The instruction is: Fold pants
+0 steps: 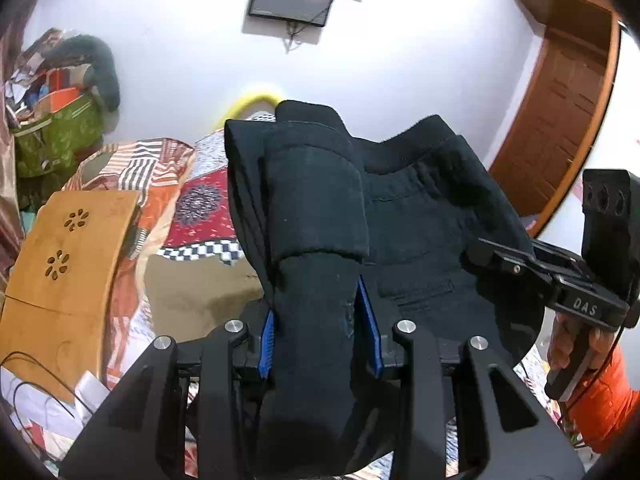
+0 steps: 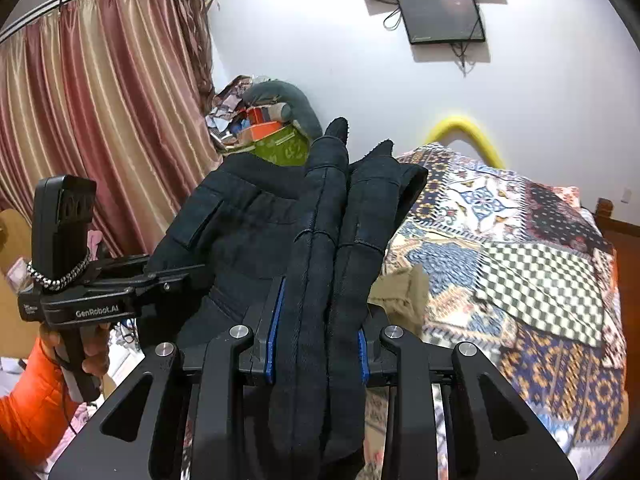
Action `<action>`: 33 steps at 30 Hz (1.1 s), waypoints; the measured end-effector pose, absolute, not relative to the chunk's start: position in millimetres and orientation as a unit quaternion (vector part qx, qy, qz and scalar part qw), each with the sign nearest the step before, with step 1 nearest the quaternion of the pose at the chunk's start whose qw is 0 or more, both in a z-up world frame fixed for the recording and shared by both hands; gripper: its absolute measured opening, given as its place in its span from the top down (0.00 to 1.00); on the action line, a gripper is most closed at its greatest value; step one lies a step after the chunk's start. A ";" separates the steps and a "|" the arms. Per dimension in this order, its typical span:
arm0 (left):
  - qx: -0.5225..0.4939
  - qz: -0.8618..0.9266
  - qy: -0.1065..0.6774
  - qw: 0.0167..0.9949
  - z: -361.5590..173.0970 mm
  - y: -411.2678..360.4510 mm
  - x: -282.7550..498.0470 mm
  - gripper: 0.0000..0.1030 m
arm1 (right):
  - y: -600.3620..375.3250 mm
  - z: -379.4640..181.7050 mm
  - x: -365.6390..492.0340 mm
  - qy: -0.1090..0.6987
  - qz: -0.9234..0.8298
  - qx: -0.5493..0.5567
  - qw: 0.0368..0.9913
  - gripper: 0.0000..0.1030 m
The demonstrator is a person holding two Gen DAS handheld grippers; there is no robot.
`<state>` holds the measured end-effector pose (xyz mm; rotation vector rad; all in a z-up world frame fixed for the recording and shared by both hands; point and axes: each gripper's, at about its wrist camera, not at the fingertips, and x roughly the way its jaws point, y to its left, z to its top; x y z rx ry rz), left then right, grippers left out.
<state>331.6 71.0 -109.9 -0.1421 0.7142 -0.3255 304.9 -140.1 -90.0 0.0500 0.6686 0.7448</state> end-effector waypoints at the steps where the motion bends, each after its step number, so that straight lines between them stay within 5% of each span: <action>1: -0.074 -0.156 0.352 0.920 -114.2 77.2 342.1 0.66 | -135.0 -92.5 309.2 0.322 0.358 0.022 0.876 0.75; 15: -0.097 -0.131 0.451 0.877 -232.2 107.7 445.2 0.65 | -90.7 -191.5 401.0 0.427 0.344 0.018 0.836 0.75; 19: -0.145 -0.118 0.485 0.854 -279.4 122.9 460.5 0.56 | -96.3 -234.4 417.1 0.464 0.328 0.043 0.822 0.75; 23: -0.183 -0.124 0.480 0.849 -277.3 132.8 457.5 0.56 | -104.8 -236.6 414.0 0.466 0.331 0.068 0.818 0.74; 33: -0.055 -0.065 0.444 0.892 -222.8 113.2 418.9 0.56 | -119.1 -197.8 379.4 0.440 0.305 0.000 0.845 0.71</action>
